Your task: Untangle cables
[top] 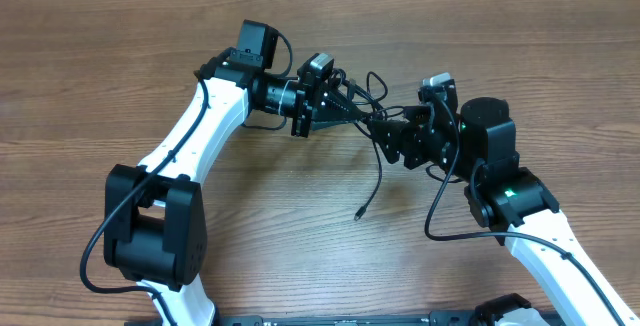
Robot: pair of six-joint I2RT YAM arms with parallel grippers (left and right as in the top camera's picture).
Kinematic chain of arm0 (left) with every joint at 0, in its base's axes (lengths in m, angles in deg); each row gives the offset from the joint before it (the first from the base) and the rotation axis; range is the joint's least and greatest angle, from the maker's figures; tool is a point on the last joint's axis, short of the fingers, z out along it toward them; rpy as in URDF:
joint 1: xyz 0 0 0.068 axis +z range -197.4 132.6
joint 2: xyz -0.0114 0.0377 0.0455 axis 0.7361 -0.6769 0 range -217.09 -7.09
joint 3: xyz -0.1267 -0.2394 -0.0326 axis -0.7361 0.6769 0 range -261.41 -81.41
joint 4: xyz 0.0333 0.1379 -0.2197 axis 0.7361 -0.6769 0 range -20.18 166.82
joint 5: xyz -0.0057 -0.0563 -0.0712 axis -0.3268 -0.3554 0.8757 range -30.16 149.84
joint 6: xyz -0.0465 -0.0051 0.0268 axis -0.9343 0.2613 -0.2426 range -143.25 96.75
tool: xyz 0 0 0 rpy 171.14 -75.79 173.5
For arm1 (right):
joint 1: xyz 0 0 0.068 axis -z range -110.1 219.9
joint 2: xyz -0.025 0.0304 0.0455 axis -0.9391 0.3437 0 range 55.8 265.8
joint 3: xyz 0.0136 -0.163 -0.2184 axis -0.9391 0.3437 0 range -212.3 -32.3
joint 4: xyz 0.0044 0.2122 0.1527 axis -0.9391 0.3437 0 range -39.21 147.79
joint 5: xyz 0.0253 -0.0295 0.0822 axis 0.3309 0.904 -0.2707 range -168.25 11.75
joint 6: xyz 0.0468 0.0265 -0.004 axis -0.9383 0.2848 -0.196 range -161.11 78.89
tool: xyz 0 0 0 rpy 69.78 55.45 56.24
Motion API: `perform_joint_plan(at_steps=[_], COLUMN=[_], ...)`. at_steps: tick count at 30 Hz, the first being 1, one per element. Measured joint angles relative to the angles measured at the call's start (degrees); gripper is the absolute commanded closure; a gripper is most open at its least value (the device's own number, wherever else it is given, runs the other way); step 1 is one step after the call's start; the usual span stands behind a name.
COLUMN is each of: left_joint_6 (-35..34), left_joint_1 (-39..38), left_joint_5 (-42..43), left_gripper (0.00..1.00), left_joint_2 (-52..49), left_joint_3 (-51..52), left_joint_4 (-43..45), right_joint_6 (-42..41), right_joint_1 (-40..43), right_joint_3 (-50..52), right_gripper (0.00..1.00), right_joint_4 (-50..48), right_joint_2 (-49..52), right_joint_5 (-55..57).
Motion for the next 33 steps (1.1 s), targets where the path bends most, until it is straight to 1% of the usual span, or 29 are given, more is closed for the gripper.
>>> perform_joint_plan(at_steps=[6,13,18,28,33], left_joint_6=[0.1,-0.3,-2.1,-6.7,-11.6], left_joint_1=[-0.8,-4.2,-5.9,-4.4,-2.8], left_joint_5=[1.6,2.0,2.0,2.0,2.1], left_gripper=[0.96,0.96,0.96,0.96,0.96], left_joint_2=[0.0,0.0,0.0,0.0,0.0], left_joint_3=[0.0,0.0,0.0,0.0,0.0], left_joint_4=[-3.4,-4.6,-4.2,-2.5,-2.5], right_joint_6=[0.1,0.1,0.1,-0.2,-0.3], right_joint_1=[0.0,0.2,0.5,0.4,0.4], right_joint_3=[0.0,0.0,0.0,0.0,0.0], right_gripper=[0.14,0.14,0.14,0.15,0.16], right_joint_4=[0.0,0.0,0.2,3.6,3.9], right_joint_2=[0.0,-0.1,-0.1,0.8,0.8], right_joint_5=[3.6,6.8,7.6,5.5,1.1])
